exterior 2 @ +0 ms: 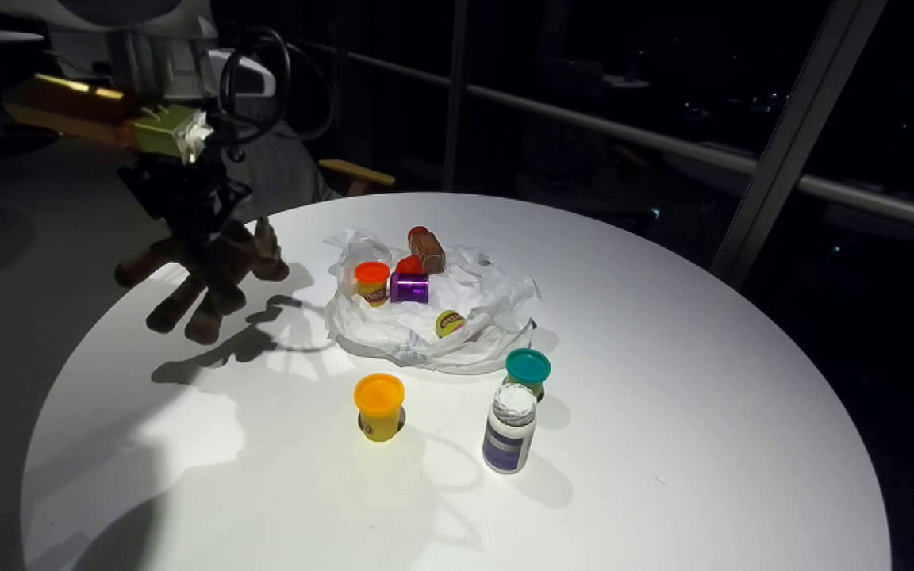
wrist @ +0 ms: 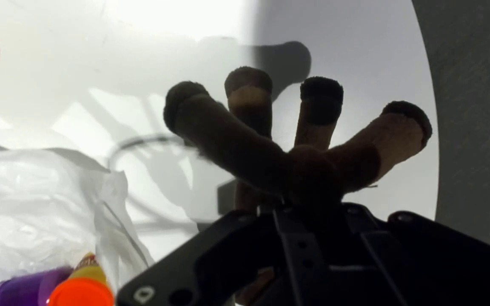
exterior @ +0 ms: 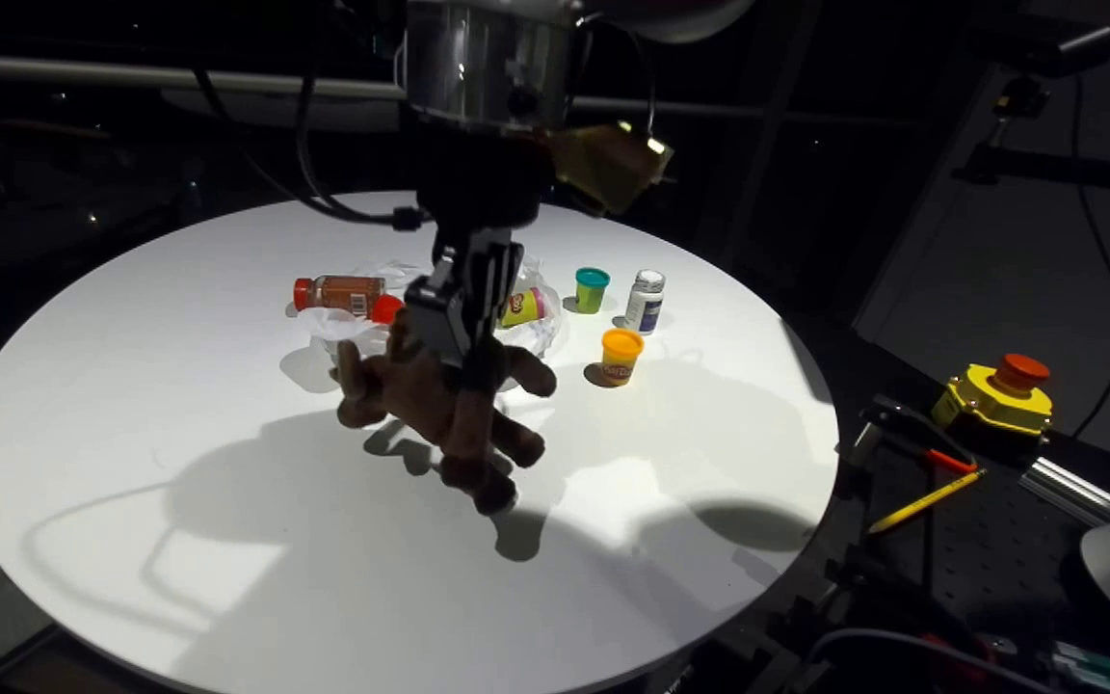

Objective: Remove the things from the plastic bag and put them on the table

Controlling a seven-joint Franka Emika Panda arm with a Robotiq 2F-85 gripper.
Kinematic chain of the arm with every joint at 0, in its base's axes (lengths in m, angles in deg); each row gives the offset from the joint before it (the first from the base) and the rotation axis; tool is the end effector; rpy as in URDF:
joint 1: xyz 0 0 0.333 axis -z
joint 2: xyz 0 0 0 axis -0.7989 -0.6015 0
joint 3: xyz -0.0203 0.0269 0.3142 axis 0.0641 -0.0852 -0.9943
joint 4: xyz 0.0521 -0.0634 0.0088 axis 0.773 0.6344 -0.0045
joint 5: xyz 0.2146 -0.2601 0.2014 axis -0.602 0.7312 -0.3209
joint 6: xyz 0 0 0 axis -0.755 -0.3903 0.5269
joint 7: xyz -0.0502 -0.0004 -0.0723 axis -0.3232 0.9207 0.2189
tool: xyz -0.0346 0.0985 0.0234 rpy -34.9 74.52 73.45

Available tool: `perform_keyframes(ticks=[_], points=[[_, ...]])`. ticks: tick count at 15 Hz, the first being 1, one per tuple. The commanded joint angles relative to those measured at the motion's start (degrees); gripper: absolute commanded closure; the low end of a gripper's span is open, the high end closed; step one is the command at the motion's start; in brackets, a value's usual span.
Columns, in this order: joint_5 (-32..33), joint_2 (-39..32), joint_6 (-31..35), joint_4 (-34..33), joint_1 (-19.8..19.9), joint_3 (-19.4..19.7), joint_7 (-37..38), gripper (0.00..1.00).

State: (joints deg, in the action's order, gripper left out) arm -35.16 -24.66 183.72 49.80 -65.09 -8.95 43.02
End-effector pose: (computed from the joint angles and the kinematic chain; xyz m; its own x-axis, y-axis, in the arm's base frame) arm 0.5077 0.2203 0.2333 0.9390 0.3434 0.0176 0.3437 -0.9357 -0.0790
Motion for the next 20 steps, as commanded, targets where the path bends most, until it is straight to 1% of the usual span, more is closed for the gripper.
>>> perform_keyframes(ticks=[1,3,4,5,6,8,9,11,12,14,16,17,20], points=[[3.13,-2.33,3.32,1.47,-0.81,1.10,0.29,0.58],[4.01,-2.92,1.77,0.35,-0.31,1.19,-0.82,0.45],[3.74,-3.15,-0.42,-0.92,0.33,1.01,-1.76,0.36],[3.92,-3.31,-3.81,-2.47,0.88,0.99,-3.32,0.29],[2.57,-3.72,-7.00,-4.86,2.11,0.56,-5.35,0.21],[3.73,-5.02,-16.07,-10.70,2.88,2.22,-6.20,0.08],[3.25,-5.81,-18.75,-13.59,3.81,2.33,-8.23,0.01],[5.45,-8.08,-21.51,-19.48,4.37,4.11,-9.59,0.00],[6.24,-9.62,-21.72,-22.52,4.69,4.67,-10.67,0.00],[7.48,-13.19,-19.53,-27.83,5.08,5.38,-12.09,0.00],[9.10,-16.35,-14.03,-30.91,5.21,5.54,-14.72,0.00],[10.63,-18.19,-10.34,-32.15,4.76,5.96,-14.83,0.01],[15.28,-25.62,-2.37,-37.90,2.94,6.67,-15.49,0.00]])
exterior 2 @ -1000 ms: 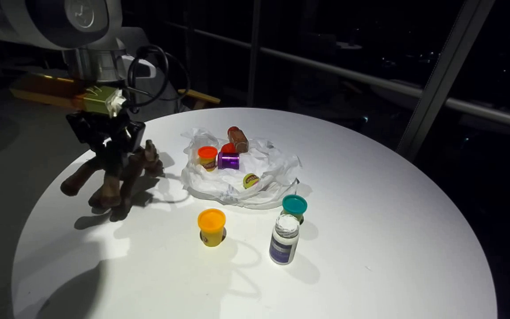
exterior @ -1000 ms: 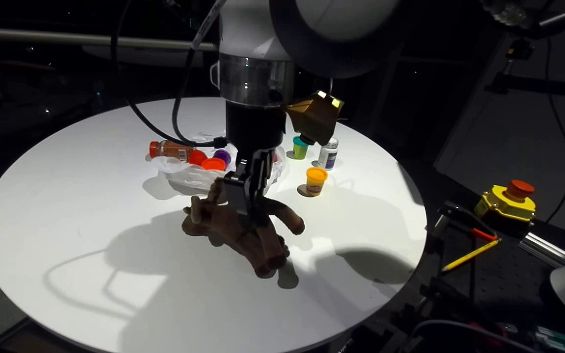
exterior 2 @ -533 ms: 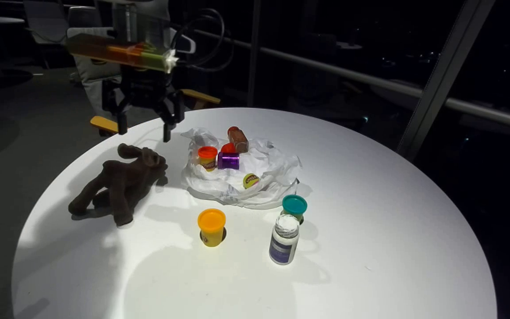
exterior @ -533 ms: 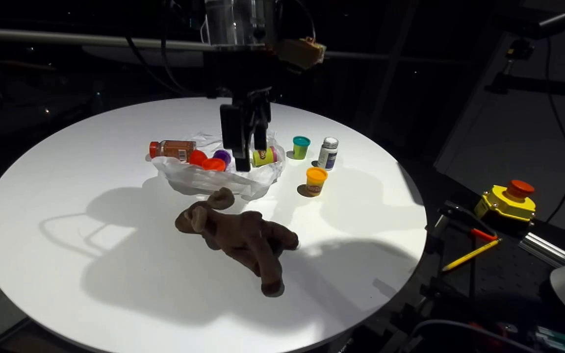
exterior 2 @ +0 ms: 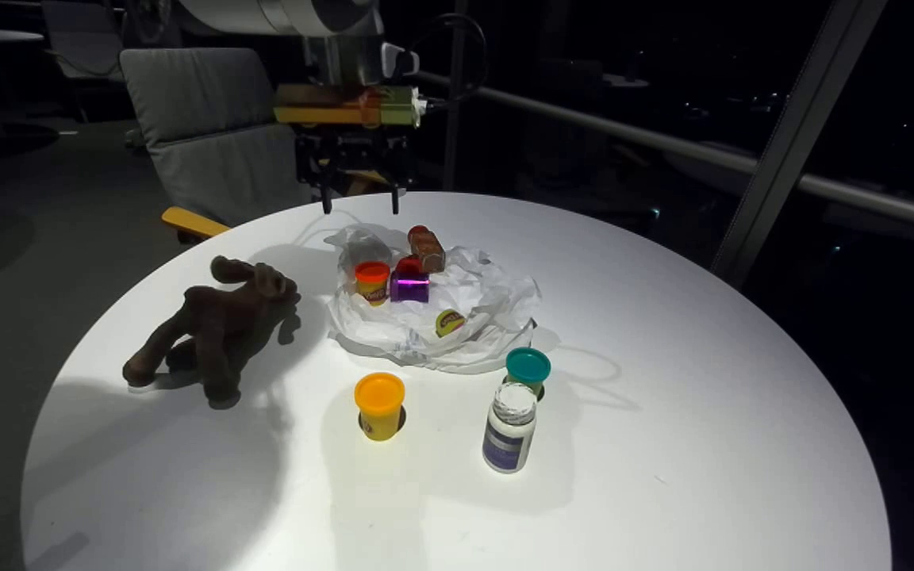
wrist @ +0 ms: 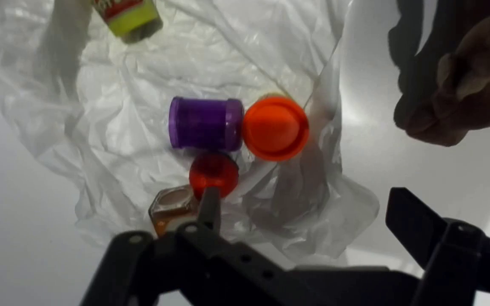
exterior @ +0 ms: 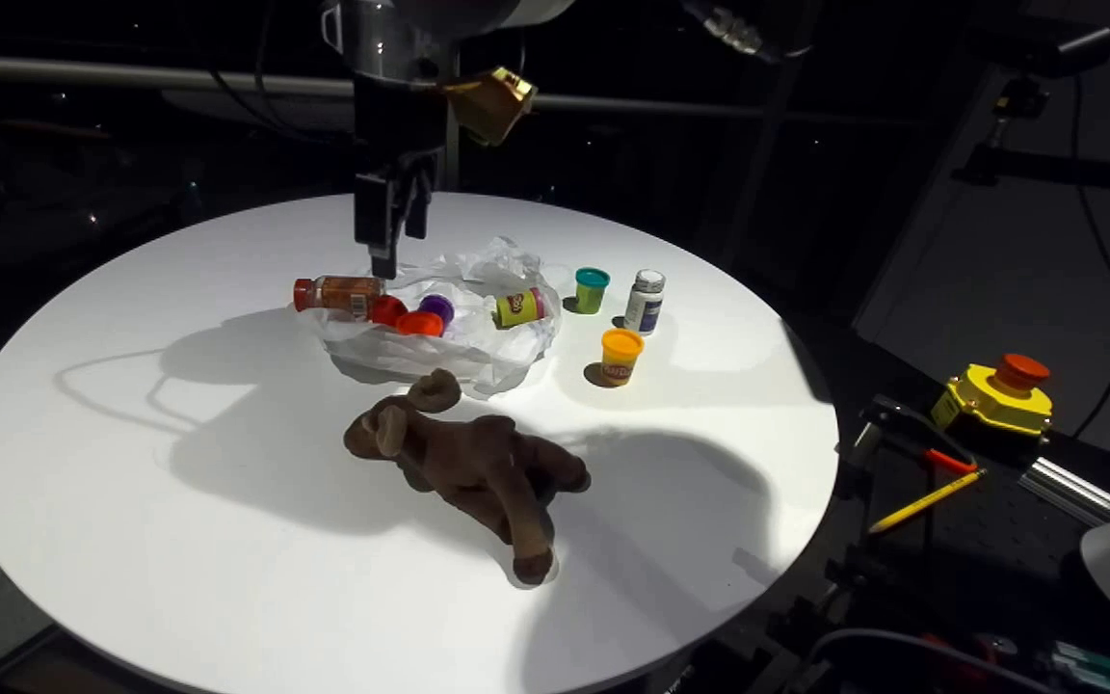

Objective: Remove the things from the plastic bag and put them on the table

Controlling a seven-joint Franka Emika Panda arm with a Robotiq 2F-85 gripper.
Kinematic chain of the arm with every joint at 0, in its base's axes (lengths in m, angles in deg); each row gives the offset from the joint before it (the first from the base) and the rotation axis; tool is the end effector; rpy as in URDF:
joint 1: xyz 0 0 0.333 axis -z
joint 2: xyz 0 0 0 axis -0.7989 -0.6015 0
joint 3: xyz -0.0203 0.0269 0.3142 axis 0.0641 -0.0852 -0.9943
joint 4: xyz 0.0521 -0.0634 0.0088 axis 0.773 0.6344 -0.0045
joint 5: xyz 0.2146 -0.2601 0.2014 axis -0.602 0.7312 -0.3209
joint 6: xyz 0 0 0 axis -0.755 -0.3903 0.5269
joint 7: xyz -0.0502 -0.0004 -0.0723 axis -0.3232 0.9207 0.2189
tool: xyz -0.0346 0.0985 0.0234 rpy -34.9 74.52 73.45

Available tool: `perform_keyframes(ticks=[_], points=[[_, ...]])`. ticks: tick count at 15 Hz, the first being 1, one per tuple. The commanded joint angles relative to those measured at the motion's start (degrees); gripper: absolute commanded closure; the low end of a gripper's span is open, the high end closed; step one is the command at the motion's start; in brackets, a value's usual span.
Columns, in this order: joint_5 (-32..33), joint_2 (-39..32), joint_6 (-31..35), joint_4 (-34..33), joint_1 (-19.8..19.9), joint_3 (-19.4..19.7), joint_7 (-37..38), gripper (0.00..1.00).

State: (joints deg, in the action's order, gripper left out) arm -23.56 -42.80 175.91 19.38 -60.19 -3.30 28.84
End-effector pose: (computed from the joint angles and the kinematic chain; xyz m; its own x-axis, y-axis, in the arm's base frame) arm 0.6729 0.1451 0.2364 0.8472 0.5256 0.0775 0.5194 -0.8501 0.0867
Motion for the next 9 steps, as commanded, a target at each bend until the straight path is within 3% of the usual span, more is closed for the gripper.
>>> perform_keyframes(ticks=[1,5,9], points=[[4.89,-10.02,7.30,-9.65,-2.39,1.33,-1.48,0.00],[7.64,-18.48,11.30,-17.86,-3.19,2.99,-2.45,0.00],[7.21,-21.91,11.24,-24.09,-1.53,3.82,-4.26,0.00]])
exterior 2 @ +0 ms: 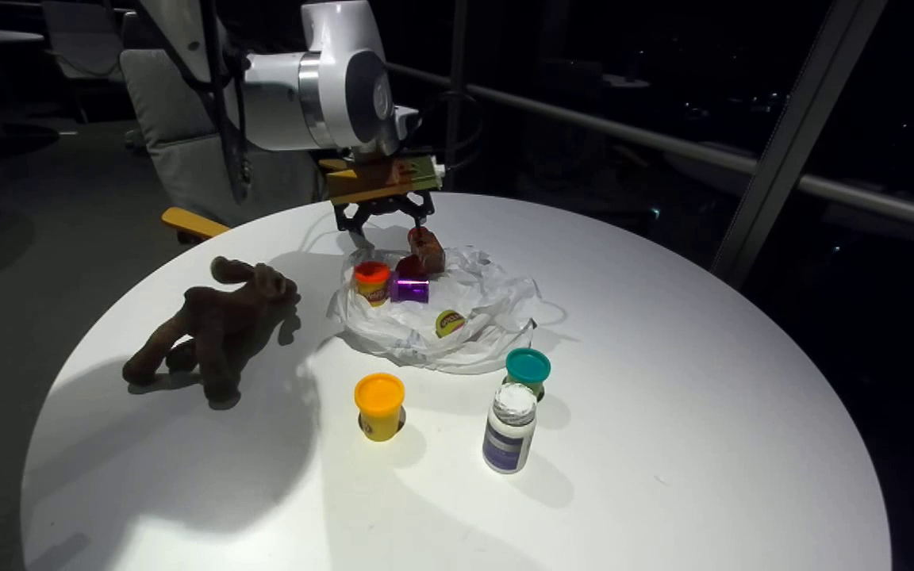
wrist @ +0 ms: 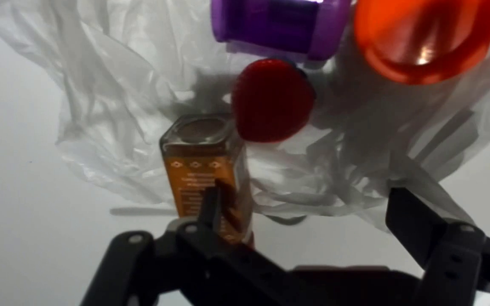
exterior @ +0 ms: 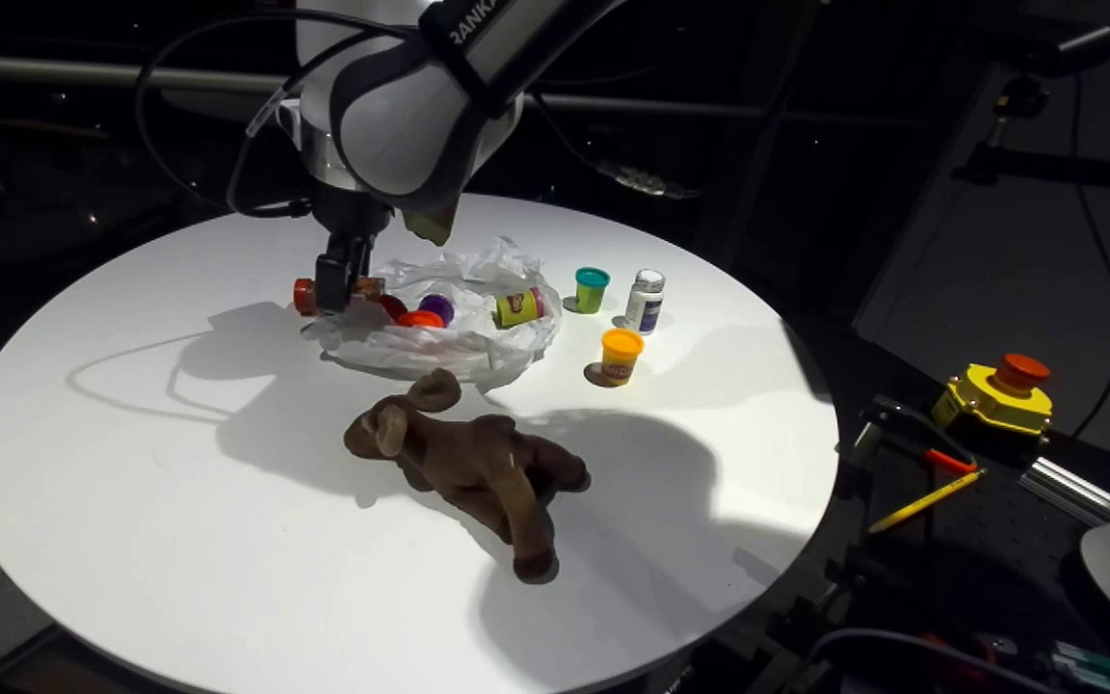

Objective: Remove the things from the plastic bag and put them on the table

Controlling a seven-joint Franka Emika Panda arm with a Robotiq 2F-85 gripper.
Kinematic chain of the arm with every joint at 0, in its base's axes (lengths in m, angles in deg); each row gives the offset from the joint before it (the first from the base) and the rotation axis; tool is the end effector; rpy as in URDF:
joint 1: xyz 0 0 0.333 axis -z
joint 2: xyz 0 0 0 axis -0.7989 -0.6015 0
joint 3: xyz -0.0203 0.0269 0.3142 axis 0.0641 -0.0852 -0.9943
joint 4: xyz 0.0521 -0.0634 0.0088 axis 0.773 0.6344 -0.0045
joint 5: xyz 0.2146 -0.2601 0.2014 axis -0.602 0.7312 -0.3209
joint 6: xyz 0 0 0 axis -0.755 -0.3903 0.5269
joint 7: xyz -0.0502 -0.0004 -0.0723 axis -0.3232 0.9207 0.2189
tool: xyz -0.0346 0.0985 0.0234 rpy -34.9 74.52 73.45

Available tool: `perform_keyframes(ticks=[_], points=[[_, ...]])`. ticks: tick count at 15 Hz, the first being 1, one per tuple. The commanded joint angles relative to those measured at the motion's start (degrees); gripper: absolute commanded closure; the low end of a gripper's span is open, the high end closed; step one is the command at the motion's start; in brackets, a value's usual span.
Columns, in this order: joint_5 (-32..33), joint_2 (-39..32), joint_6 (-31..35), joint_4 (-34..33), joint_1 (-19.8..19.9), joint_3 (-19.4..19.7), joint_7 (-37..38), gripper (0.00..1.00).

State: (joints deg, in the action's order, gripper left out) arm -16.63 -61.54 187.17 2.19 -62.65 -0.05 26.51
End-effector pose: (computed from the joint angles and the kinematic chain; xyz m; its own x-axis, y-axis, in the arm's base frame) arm 0.7328 0.1561 0.1507 0.7437 0.6413 0.1890 0.6016 -0.7652 0.2293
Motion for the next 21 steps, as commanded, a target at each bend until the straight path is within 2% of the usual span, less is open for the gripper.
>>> perform_keyframes(ticks=[1,11,17,18,19,21], points=[[-0.07,-3.50,-0.38,-8.16,1.52,0.53,-2.40,0.00],[-2.15,-9.43,-5.83,-16.88,5.20,-1.20,-6.14,0.00],[-4.37,-12.53,-9.61,-21.46,5.51,-2.95,-7.33,0.00],[-4.93,-12.98,-10.47,-22.24,5.66,-3.37,-7.82,0.03],[-5.10,-13.50,-10.99,-22.96,5.57,-3.36,-7.96,0.26],[-5.80,-14.47,-12.52,-24.35,5.51,-3.49,-8.53,0.29]])
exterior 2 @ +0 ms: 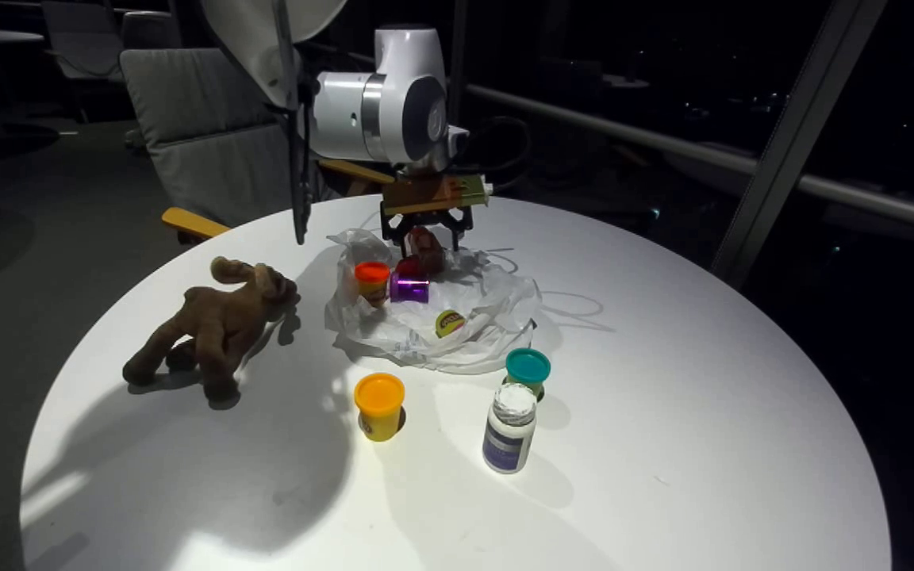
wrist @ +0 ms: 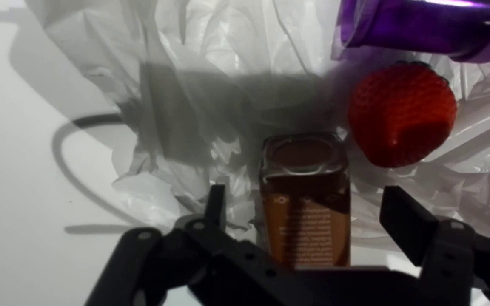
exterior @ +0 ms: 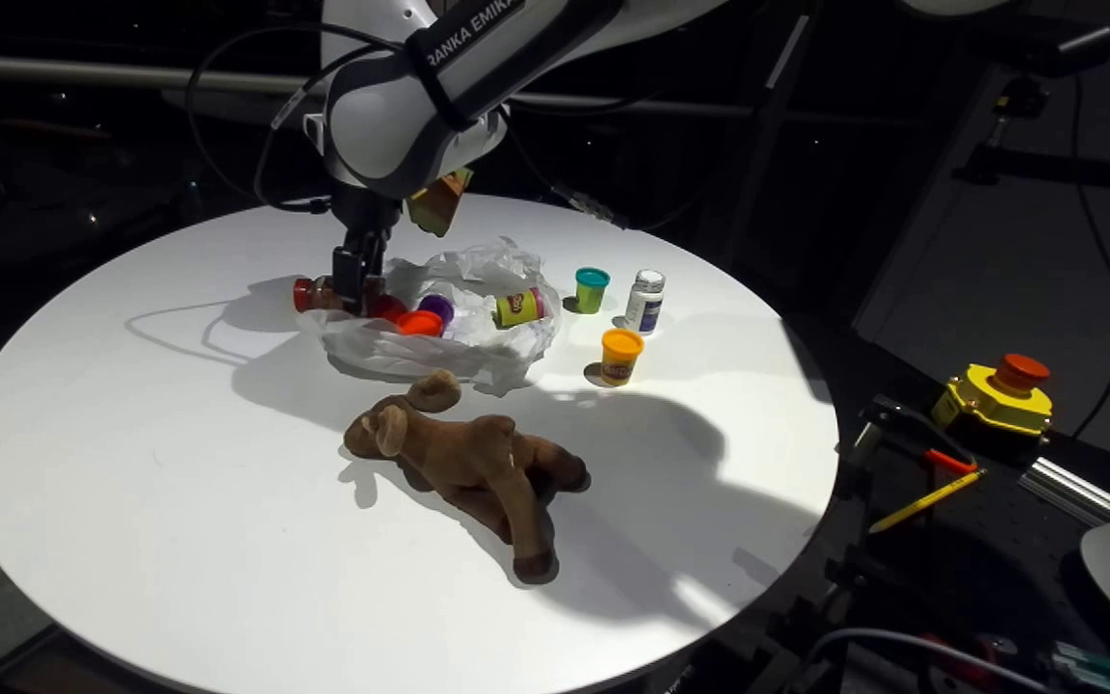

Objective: Remove the things from the plastic bag and put them on the table

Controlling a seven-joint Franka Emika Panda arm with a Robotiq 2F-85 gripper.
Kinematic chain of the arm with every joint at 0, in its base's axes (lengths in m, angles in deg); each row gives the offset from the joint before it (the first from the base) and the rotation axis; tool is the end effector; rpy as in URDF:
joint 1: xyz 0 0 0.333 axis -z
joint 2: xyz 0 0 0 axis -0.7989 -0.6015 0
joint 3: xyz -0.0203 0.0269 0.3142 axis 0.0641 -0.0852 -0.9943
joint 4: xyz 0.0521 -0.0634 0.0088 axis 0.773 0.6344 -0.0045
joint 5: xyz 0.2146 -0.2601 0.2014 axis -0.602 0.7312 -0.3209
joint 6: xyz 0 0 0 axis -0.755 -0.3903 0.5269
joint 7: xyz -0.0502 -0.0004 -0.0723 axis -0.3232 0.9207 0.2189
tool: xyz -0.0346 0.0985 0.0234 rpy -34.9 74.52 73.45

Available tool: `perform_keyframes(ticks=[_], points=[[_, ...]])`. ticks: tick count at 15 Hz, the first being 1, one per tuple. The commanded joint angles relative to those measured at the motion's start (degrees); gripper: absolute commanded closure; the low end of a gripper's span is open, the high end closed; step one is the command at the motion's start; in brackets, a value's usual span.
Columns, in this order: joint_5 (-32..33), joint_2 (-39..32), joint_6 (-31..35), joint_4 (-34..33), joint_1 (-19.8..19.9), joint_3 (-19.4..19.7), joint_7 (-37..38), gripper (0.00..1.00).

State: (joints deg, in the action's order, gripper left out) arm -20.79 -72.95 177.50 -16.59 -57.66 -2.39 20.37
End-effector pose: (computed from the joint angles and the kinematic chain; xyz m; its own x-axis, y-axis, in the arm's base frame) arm 0.7804 0.1051 0.1290 0.7862 0.5946 0.1683 0.5705 -0.8030 0.1723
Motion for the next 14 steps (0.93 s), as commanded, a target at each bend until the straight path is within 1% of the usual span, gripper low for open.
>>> perform_keyframes(ticks=[1,2,3,6,10,12,14], points=[[-1.87,-3.58,-3.44,-6.30,0.48,-1.06,-2.54,0.39],[-2.13,-3.72,-4.04,-6.72,0.46,-1.13,-2.65,0.46],[-2.16,-3.97,-4.39,-7.30,0.40,-1.02,-2.66,0.56],[-2.16,-2.98,-4.32,-7.54,0.51,-0.94,-2.76,0.76],[-2.07,1.97,-4.34,-4.49,0.79,-0.54,-1.88,0.75],[-1.55,5.96,-3.95,-0.91,0.84,0.03,-1.32,0.75],[-1.14,11.24,-3.44,4.64,0.95,0.50,-0.70,0.75]])
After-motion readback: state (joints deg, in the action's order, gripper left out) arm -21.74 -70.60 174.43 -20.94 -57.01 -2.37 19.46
